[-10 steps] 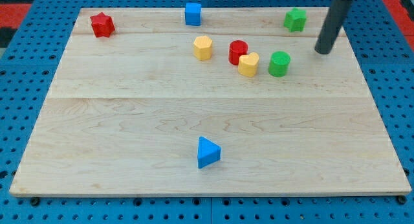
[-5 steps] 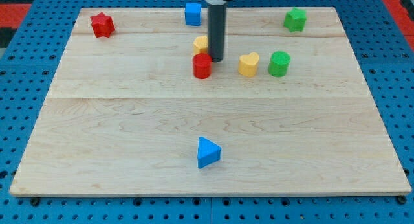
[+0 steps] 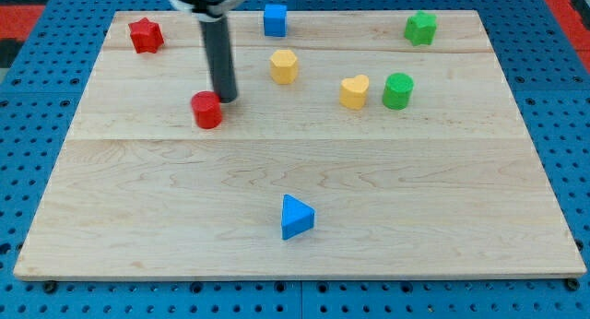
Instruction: Move the red circle to the centre left of the board
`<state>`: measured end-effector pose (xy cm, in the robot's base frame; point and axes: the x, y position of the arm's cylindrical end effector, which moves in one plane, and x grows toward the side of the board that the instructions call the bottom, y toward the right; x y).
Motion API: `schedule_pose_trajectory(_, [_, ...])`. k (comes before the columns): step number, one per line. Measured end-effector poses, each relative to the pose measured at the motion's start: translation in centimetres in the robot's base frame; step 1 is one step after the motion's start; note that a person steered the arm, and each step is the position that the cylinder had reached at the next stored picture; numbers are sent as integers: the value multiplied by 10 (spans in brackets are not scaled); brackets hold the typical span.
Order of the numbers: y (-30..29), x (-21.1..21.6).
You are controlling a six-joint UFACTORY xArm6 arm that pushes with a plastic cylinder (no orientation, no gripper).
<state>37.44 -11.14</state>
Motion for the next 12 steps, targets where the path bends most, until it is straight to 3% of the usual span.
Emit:
schedule_pose_trajectory(2, [52, 23])
schedule_pose_trajectory(5, [-88, 5])
schedule_pose_trajectory(6, [-86, 1])
schedule_pose_trajectory(7, [-32, 29])
schedule_pose_trajectory(8, [-41, 48])
schedule_pose_trajectory(11, [-89, 47])
schedule_pose_trajectory(12, [-77, 47])
